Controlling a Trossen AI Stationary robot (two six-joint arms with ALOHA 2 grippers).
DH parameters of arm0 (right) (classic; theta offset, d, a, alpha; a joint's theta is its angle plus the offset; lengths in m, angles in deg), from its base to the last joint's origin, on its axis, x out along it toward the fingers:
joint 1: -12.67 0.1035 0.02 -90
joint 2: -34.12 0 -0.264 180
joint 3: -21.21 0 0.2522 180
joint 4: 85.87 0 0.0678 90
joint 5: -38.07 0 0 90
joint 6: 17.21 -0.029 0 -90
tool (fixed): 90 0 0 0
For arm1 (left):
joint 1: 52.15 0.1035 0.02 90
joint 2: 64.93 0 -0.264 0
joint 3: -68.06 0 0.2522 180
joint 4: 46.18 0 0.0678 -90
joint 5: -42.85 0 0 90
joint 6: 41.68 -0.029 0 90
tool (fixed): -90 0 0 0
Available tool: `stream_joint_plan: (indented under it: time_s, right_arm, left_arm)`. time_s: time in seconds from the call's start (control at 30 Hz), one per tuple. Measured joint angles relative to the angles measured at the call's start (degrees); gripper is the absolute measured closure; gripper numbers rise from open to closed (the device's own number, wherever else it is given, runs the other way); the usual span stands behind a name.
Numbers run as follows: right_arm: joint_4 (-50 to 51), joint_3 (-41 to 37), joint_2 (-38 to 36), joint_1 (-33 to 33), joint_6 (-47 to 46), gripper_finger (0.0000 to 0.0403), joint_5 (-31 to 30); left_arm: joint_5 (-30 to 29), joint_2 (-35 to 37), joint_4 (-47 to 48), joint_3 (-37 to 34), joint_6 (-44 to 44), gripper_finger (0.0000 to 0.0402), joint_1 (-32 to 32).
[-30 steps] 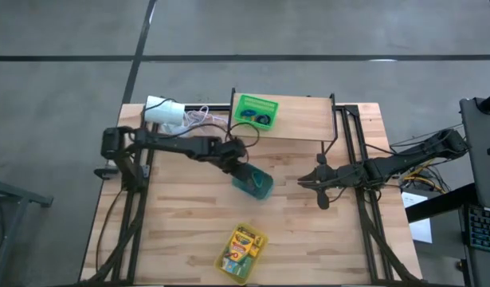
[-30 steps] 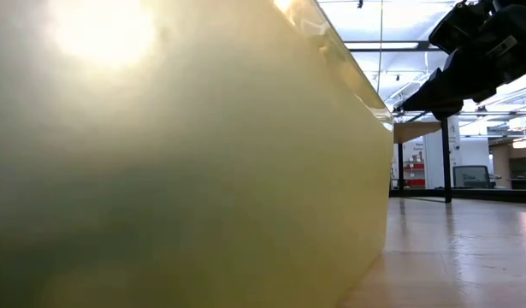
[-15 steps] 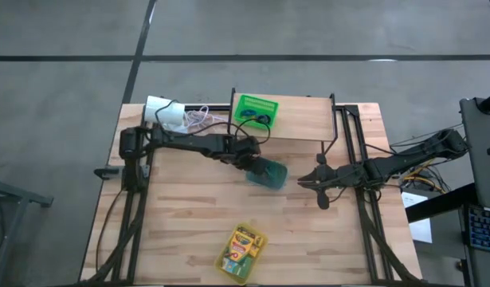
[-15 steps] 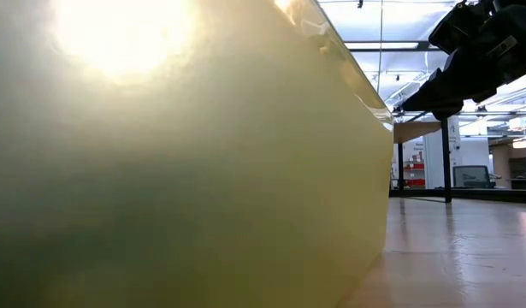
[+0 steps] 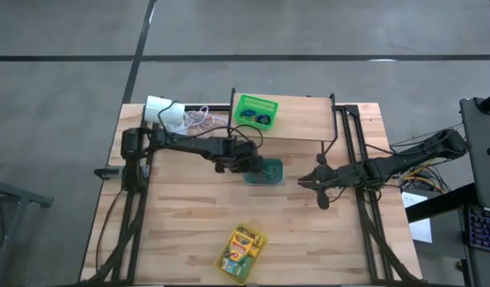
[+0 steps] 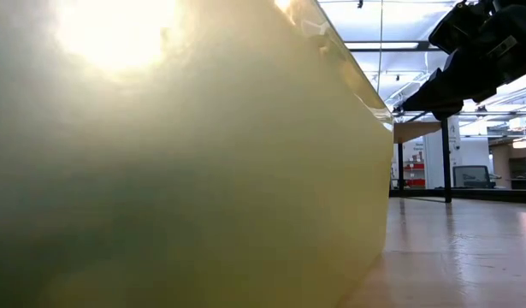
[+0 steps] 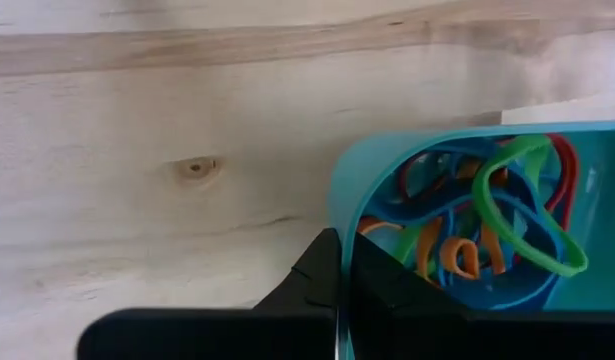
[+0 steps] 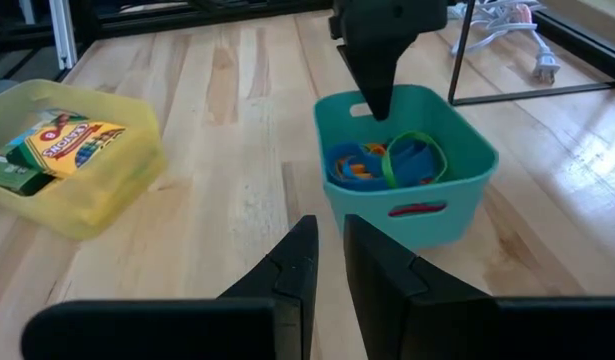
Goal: Pick & Place Office Desk Supplies
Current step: Put the blue bin on the shelf
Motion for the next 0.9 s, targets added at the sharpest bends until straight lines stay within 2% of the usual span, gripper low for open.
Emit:
stream_joint_plan:
  time_s: [0.13,0.43,0.6,0.9]
  right_arm:
    - [0.00,0.00,0.00,0.02,0.00,0.0351,0.01]
    - [0.00,0.00,0.00,0.00,0.00,0.0351,0.01]
    - [0.00,0.00,0.00,0.00,0.00,0.0351,0.01]
    - [-0.01,0.00,0.00,0.00,0.00,0.0351,0.01]
  left_arm:
    - [0.00,0.00,0.18,-0.27,-0.14,0.0380,-0.15]
    - [0.00,0.00,-0.32,-0.27,-0.12,0.0306,-0.15]
    - [-0.02,0.11,-0.34,-0.17,-0.47,0.0280,-0.15]
    - [0.00,0.58,1.08,2.73,-10.45,0.0266,-0.15]
